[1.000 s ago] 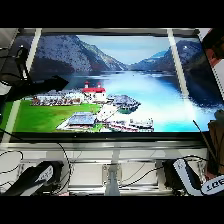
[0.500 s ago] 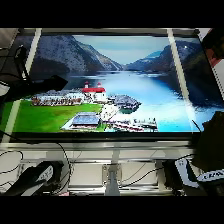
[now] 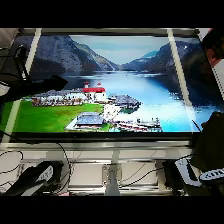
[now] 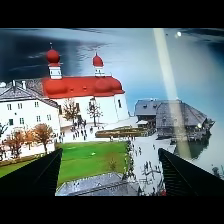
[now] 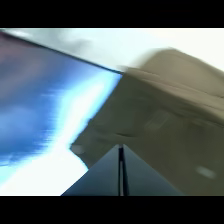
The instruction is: Fold the clothes and pants, and hang the long-sleeved shirts on hangers.
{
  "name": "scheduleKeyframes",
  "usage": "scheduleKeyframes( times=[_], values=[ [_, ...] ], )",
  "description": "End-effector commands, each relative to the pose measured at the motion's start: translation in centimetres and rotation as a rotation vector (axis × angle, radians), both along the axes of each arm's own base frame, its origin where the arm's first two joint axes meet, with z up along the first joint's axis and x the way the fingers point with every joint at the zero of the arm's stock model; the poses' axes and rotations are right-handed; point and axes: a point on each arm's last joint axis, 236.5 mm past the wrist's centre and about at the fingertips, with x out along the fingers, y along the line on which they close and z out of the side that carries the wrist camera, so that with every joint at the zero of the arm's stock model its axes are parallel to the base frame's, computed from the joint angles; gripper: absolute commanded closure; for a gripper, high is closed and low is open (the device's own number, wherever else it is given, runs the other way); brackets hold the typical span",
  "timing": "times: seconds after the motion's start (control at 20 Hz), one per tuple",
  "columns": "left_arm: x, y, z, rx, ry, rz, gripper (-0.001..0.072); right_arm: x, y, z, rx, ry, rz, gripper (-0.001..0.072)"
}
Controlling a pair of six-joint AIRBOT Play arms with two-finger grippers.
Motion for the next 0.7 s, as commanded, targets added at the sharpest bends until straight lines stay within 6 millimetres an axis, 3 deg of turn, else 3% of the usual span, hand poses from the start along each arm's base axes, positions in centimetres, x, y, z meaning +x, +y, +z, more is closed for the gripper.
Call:
scheduleKeyframes(
  times=[0.0,0.15,0.3,0.45,0.55,0.65],
  values=[
    [0.0,0.0,0.1,0.000,-0.002,0.000,0.0015,6.7,2.1,3.3,-0.062,-0.206,0.262,0.0685],
    [0.0,0.0,0.1,0.000,-0.002,0.000,0.0015,11.5,5.9,4.6,-0.149,-0.208,0.516,0.0685],
    [0.0,0.0,0.1,0.000,-0.002,0.000,0.0015,16.8,12.6,4.6,-0.255,-0.144,0.834,0.0685],
    [0.0,0.0,0.1,0.000,-0.002,0.000,0.0014,19.9,18.8,3.0,-0.382,0.024,1.071,0.0685],
    [0.0,0.0,0.1,0.000,-0.002,0.000,0.0015,21.0,21.0,1.2,-0.473,0.189,1.162,0.0686],
    [0.0,0.0,0.1,0.000,-0.002,0.000,0.0015,21.9,21.5,-0.7,-0.451,0.271,1.128,0.0686]
  ],
)
